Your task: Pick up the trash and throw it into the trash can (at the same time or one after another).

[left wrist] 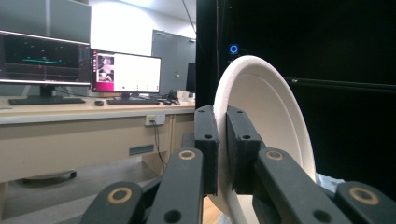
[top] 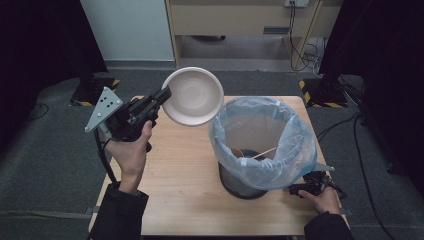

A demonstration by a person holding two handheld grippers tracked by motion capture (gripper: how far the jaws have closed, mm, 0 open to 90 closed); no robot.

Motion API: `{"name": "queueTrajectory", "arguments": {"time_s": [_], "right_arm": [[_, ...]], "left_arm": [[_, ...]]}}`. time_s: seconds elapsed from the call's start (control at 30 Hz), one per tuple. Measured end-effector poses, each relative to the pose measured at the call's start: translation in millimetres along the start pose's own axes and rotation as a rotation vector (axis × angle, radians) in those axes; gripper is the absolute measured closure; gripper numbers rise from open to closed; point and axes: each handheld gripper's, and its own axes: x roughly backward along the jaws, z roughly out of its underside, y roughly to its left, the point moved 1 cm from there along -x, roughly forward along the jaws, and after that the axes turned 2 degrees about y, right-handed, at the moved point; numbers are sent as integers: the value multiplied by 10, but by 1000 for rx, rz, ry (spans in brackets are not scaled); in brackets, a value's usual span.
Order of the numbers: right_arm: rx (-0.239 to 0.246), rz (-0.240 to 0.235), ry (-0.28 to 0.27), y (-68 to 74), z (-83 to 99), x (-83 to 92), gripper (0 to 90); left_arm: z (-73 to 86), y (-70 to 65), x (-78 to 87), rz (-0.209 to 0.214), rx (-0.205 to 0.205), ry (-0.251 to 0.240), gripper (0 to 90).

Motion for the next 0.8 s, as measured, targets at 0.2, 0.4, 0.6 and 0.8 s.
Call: {"name": "queueTrajectory", "arguments": {"time_s": [0.2,0.4,0.6,0.8], "right_arm": [[0,0,0,0,0,0,7],[0,0,0,0,0,0,7],[0,0,0,0,0,0,7],[0,0,0,0,0,0,7]], "left_arm": [[-6,-78,-106,19,-3,2,837],[-11,-183,-228,46,-11,6,837],[10,-290,-361,75,-12,15,837],[86,-384,-507,100,-10,40,837]]}}
